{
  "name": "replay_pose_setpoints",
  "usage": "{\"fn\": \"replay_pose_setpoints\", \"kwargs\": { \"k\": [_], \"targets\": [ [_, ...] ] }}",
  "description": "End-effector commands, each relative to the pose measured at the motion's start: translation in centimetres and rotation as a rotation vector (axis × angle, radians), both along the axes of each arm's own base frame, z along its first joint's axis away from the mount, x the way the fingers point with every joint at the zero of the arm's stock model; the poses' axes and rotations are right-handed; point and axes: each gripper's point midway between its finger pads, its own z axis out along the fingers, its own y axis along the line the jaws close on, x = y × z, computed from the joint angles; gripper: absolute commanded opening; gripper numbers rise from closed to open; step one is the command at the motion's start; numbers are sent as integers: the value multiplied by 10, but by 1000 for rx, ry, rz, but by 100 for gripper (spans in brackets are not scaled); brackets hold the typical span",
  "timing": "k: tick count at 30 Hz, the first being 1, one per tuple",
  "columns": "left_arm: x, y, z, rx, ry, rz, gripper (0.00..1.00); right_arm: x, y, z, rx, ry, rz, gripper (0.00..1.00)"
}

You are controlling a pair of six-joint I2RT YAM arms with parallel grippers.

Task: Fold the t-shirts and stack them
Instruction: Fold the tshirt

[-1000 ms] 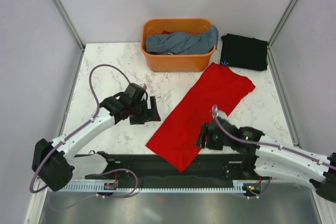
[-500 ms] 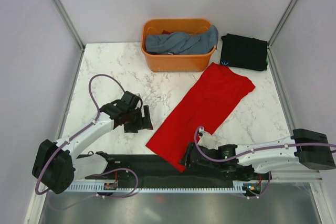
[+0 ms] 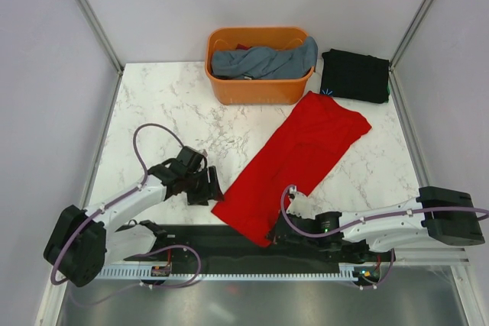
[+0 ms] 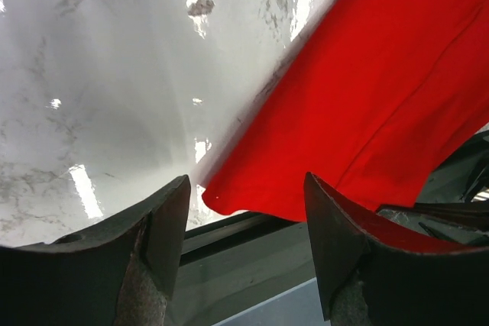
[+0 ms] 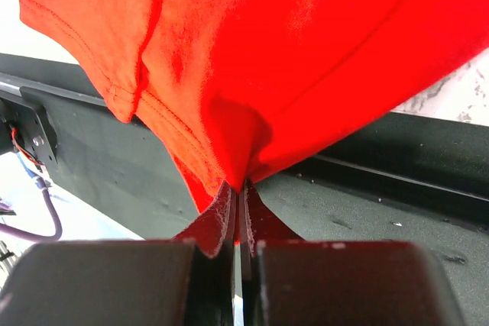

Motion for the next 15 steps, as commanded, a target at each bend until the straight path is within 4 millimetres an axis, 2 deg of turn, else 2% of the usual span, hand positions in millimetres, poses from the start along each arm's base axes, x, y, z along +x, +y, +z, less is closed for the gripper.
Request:
{"fn": "replay_pose_setpoints", "kwargs": {
  "k": [1, 5, 8, 11, 12, 13, 15],
  "targets": [
    [2, -21, 11, -105, -50, -12, 68, 0, -3, 0, -2, -11, -11, 1],
    [-12, -32, 7, -132, -50, -55, 67, -1, -2, -2, -12, -9, -9, 0],
    [-21, -34, 0, -118, -52, -82, 61, -2, -1, -1, -12, -9, -2, 0],
    [-21, -36, 1, -113, -62, -89, 33, -5, 2, 4, -10, -6, 12, 0],
    [-21, -35, 1, -111, -61, -90, 6, -6, 3, 5, -12, -7, 16, 0],
    [-21, -35, 2, -103, -55, -91, 2, -7, -2, 3, -40, -4, 19, 0],
    [-17, -34, 12, -86, -64, -81, 2, -13, 5, 12, -48, 4, 33, 0]
  ]
}}
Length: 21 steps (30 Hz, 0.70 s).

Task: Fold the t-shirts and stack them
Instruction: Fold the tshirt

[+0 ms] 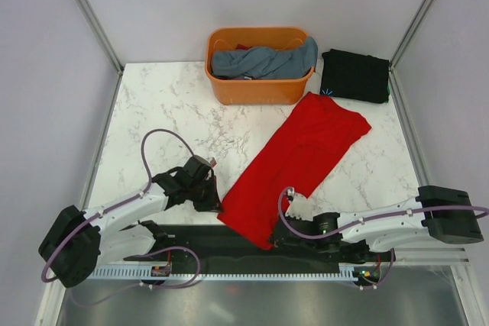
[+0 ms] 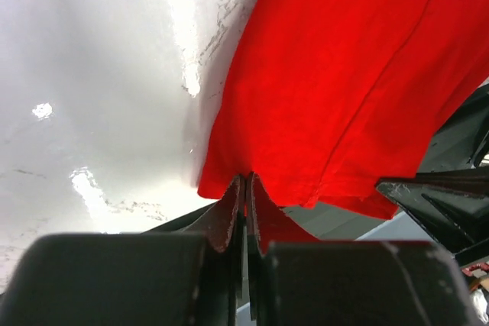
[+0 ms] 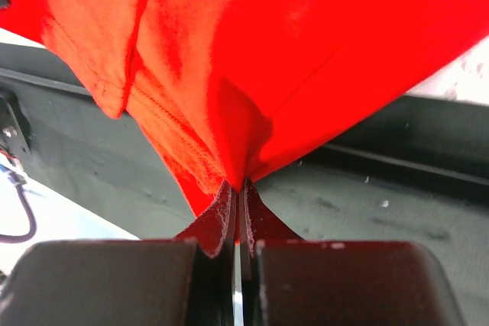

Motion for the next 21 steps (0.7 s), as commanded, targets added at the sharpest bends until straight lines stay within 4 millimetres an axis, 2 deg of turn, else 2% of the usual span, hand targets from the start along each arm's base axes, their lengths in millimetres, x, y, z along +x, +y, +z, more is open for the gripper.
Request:
{"fn": "replay_pose_setpoints", "kwargs": {
  "k": [1, 3, 4, 5, 6, 8, 9, 14, 19, 21],
  "targets": [
    [10, 0, 20, 15, -32, 28, 2, -9, 17, 25, -1, 6, 15, 0],
    [17, -2, 43, 2, -75, 36, 2, -23, 25, 28, -11, 16, 45, 0],
    [15, 3, 47, 21, -76, 43, 2, -26, 26, 30, -28, 13, 52, 0],
    [16, 4, 55, 20, -90, 42, 2, -35, 38, 37, -21, 14, 74, 0],
    [20, 1, 71, 0, -120, 43, 2, -37, 42, 40, -21, 10, 77, 0],
    [20, 4, 82, 10, -127, 32, 2, -40, 49, 47, -30, -1, 74, 0],
    [24, 0, 95, -3, -148, 31, 2, -38, 50, 49, -34, -11, 65, 0],
    [38, -10, 123, -10, -187, 0, 2, -10, 38, 78, -49, -134, -13, 0],
    [54, -22, 127, 10, -177, -11, 2, 17, 12, 92, -66, -182, -82, 0],
    [64, -30, 138, -1, -201, -12, 2, 31, 2, 102, -44, -201, -124, 0]
  ]
}}
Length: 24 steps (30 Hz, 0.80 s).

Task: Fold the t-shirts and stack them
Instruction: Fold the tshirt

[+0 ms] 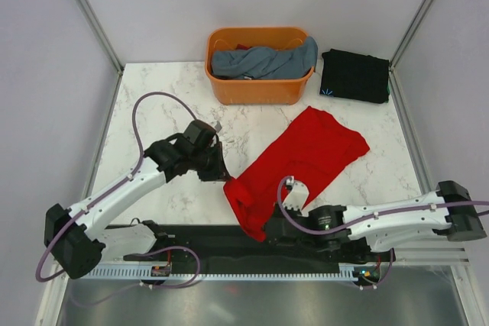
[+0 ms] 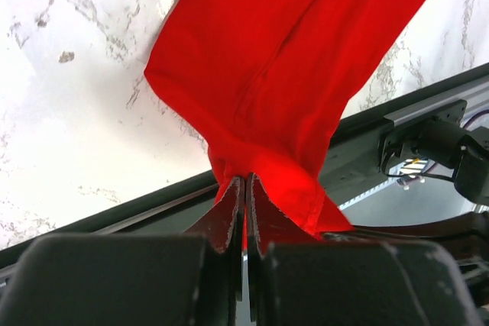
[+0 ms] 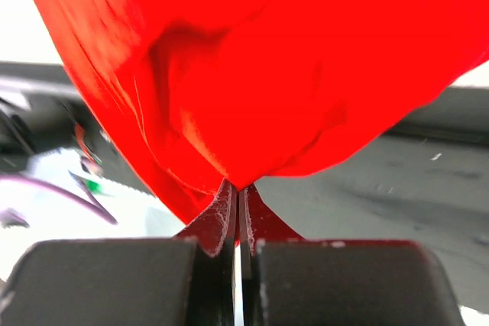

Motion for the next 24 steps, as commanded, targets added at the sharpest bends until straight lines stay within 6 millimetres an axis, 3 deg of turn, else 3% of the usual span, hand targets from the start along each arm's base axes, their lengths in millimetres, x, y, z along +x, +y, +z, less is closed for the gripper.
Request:
{"fn": "replay_pose_setpoints", "kwargs": {
  "k": [1, 5, 8, 9, 10, 12, 18, 19, 24],
  "targets": [
    [18, -9, 19, 8, -67, -26, 2, 31, -29, 15, -19, -83, -89, 0],
    [42, -30, 30, 7, -86, -51, 2, 59, -50, 26, -2, -109, -157, 0],
    [58, -46, 40, -10, -103, -72, 2, 75, -66, 26, -36, -124, -188, 0],
    [64, -51, 33, 5, -88, -76, 2, 78, -68, 25, -43, -126, -195, 0],
    [72, -58, 41, -9, -106, -81, 2, 84, -76, 23, -66, -130, -210, 0],
    [82, -67, 31, 10, -83, -91, 2, 90, -83, 21, -86, -137, -225, 0],
    [107, -92, 24, 13, -76, -113, 2, 118, -114, 13, -178, -165, -283, 0],
    [111, -95, 14, 26, -56, -120, 2, 125, -120, 12, -192, -165, -307, 0],
    [125, -109, 7, 28, -52, -130, 2, 140, -131, 5, -241, -164, -296, 0]
  ]
}}
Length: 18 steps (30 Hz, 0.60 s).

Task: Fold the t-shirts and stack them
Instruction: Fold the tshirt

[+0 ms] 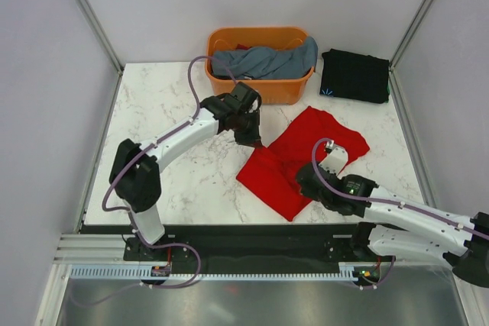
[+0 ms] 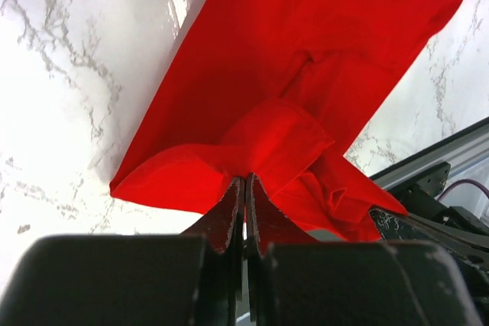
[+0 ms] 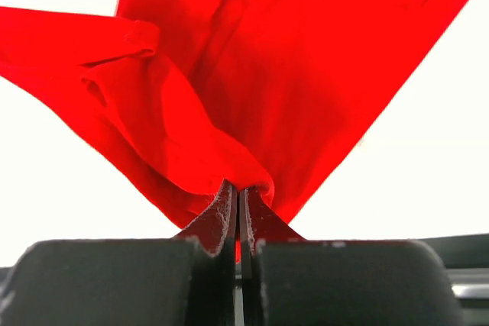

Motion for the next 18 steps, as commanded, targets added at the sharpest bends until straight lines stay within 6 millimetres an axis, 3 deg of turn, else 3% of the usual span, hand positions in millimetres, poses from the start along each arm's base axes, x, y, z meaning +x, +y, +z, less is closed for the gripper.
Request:
{"fn": "replay_pose_setpoints", "kwargs": {
  "k": [1, 7, 18],
  "targets": [
    [17, -17, 12, -35, -56, -52, 2, 10, -11, -8, -57, 6, 25, 0],
    [35, -34, 11, -48, -71, -86, 2, 11, -18, -27, -55, 48, 21, 0],
    [51, -46, -20, -34, -22, -100, 2, 22, -34, -50, -68, 77, 7, 0]
  ]
}}
